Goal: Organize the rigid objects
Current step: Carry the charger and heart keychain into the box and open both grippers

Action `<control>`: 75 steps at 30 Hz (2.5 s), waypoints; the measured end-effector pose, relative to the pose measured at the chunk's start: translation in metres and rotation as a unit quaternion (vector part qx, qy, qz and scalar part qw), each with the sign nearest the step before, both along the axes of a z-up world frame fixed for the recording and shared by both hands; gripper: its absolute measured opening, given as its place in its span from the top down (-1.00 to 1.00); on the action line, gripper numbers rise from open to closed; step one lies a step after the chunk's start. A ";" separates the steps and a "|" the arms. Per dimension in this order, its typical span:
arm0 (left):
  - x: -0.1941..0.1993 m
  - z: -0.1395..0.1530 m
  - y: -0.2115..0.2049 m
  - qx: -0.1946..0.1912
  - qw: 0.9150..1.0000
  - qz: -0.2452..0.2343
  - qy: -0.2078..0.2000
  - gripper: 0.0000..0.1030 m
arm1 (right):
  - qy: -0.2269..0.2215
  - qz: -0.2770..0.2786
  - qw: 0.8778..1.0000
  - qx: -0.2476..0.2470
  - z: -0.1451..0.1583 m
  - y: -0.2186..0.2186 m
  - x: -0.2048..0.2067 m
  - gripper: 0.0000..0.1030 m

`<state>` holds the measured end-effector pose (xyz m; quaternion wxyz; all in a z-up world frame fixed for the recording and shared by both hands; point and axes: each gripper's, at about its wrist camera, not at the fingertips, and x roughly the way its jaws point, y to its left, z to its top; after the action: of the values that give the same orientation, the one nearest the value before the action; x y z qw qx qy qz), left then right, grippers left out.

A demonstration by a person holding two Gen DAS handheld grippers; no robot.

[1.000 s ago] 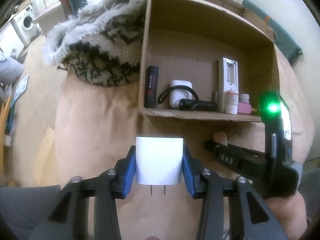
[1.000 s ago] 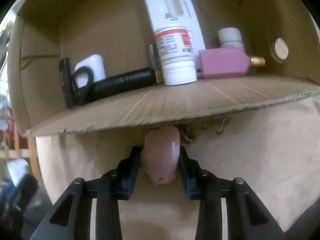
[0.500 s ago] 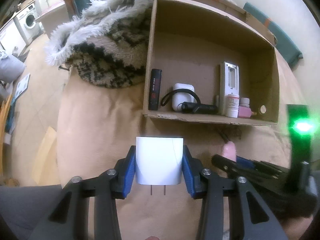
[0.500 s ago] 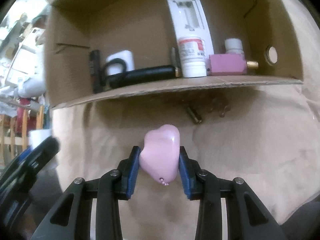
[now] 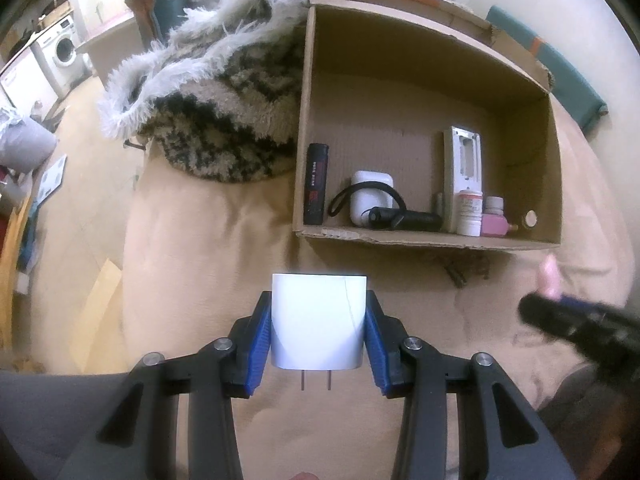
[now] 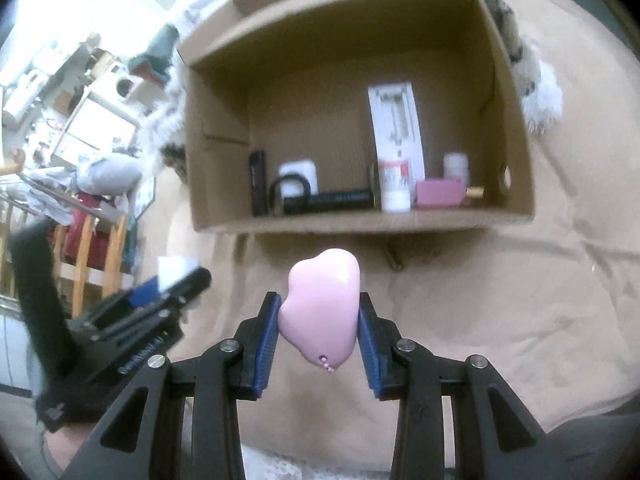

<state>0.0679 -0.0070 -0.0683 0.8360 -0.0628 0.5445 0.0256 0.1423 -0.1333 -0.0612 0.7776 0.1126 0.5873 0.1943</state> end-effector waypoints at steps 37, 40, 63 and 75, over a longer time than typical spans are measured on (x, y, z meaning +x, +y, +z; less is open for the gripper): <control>0.108 -0.020 -0.050 0.016 0.997 -0.072 -0.025 0.24 | -0.019 -0.007 0.999 -0.025 -0.038 -0.014 0.110 0.24; 0.107 -0.026 -0.053 0.014 0.997 -0.076 -0.020 0.25 | -0.009 -0.007 1.000 -0.026 -0.044 -0.011 0.113 0.24; 0.107 -0.021 -0.061 0.015 0.997 -0.068 -0.028 -0.73 | -0.010 -0.033 0.999 -0.009 -0.044 -0.018 0.125 -0.53; 0.103 -0.010 -0.050 -0.018 0.999 -0.043 -0.027 -0.99 | -0.028 -0.055 0.998 0.025 -0.032 -0.037 0.127 -0.88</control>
<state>0.1707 -0.0575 -0.0780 0.8494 -0.0553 0.5245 -0.0216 0.2690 -0.1700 -0.0935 0.7999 0.1585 0.5537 0.1687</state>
